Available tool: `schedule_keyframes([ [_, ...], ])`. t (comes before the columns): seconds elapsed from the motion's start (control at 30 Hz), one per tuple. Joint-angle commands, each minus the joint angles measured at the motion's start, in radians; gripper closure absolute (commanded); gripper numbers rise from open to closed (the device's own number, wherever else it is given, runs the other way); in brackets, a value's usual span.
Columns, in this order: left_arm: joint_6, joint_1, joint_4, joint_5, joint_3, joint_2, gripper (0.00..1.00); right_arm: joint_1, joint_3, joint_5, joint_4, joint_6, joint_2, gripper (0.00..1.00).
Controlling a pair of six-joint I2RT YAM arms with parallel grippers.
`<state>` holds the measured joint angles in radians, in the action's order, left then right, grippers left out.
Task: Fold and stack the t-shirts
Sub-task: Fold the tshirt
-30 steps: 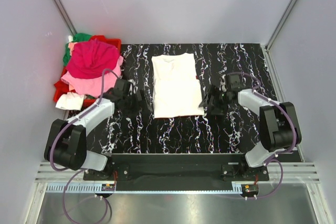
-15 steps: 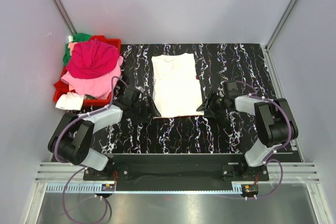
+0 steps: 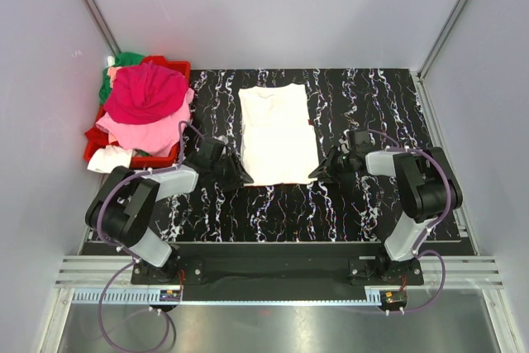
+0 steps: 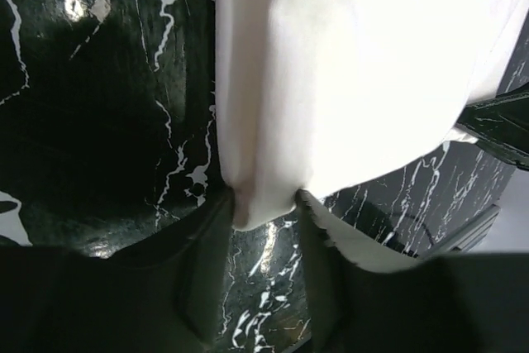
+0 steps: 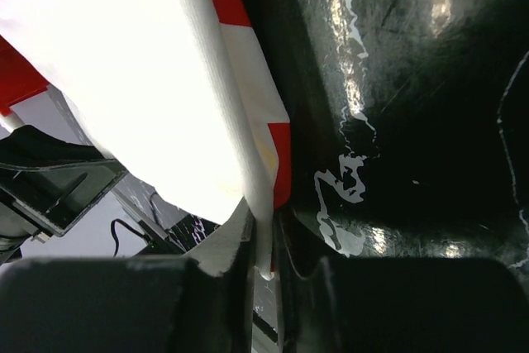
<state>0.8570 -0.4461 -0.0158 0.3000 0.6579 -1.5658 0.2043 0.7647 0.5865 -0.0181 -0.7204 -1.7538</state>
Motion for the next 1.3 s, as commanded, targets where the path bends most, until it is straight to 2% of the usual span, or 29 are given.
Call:
schedule_keyframes([
  [0.0,-0.009,-0.008,0.019,-0.022,-0.043,-0.054,0.64,0.012,-0.007,-0.051,0.007,0.015,-0.03,0.85],
  [0.07,-0.01,-0.009,0.001,-0.018,-0.038,-0.062,0.86,0.014,-0.013,-0.048,0.009,0.015,-0.029,0.94],
  [0.13,-0.015,-0.016,0.013,-0.025,-0.026,-0.06,1.0,0.012,-0.019,-0.048,-0.006,0.015,-0.004,1.0],
  [0.3,-0.012,-0.057,0.134,-0.064,-0.046,0.091,1.0,0.01,-0.065,-0.094,-0.095,-0.022,0.164,1.0],
  [0.37,0.0,-0.083,0.198,-0.073,-0.07,0.162,1.0,0.012,-0.102,-0.122,-0.19,-0.031,0.242,1.0],
  [0.47,0.033,-0.133,0.293,-0.081,-0.112,0.317,1.0,0.014,-0.166,-0.166,-0.334,-0.057,0.443,1.0],
  [0.5,0.045,-0.15,0.321,-0.093,-0.133,0.407,1.0,0.014,-0.185,-0.172,-0.368,-0.066,0.556,1.0],
  [0.57,0.088,-0.205,0.407,-0.111,-0.15,0.549,1.0,0.017,-0.231,-0.171,-0.48,-0.098,0.678,1.0],
  [0.6,0.103,-0.219,0.437,-0.111,-0.165,0.596,1.0,0.02,-0.251,-0.16,-0.517,-0.112,0.802,1.0],
  [0.67,0.149,-0.262,0.517,-0.114,-0.181,0.732,1.0,0.023,-0.257,-0.149,-0.633,-0.152,0.986,1.0],
  [0.77,0.201,-0.304,0.623,-0.121,-0.179,0.878,1.0,0.026,-0.236,-0.145,-0.782,-0.188,1.179,1.0],
  [0.83,0.214,-0.318,0.703,-0.13,-0.129,0.94,1.0,0.026,-0.182,-0.154,-0.894,-0.188,1.235,1.0],
  [0.93,0.188,-0.321,0.796,-0.148,-0.009,0.935,1.0,0.026,-0.084,-0.165,-0.986,-0.179,1.266,1.0],
  [1.03,0.119,-0.321,0.846,-0.16,0.133,0.877,1.0,0.026,0.019,-0.209,-1.033,-0.143,1.231,1.0],
  [1.13,0.047,-0.319,0.873,-0.203,0.252,0.732,0.99,0.026,0.099,-0.261,-1.05,-0.111,1.168,1.0],
  [1.27,-0.015,-0.306,0.837,-0.167,0.339,0.598,0.99,0.027,0.136,-0.306,-1.03,-0.094,1.093,1.0],
])
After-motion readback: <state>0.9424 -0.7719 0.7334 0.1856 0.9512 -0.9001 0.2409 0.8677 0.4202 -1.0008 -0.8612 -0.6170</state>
